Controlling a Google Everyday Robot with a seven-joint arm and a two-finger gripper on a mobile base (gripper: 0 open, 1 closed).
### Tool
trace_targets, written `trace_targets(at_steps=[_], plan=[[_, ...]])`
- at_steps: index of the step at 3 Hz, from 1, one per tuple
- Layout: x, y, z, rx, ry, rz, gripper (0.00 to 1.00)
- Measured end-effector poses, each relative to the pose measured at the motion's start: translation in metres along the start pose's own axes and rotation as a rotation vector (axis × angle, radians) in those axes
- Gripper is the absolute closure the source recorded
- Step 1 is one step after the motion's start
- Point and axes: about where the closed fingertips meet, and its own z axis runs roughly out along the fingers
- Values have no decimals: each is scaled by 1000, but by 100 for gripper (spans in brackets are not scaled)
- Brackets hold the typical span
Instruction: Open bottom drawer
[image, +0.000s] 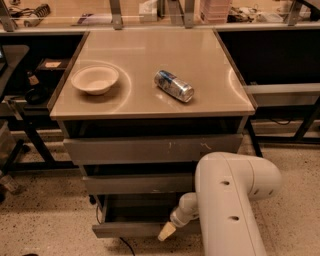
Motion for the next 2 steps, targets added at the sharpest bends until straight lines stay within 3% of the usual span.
trace_targets(at_steps=[2], plan=[[25,5,-4,-62,113,41,0]])
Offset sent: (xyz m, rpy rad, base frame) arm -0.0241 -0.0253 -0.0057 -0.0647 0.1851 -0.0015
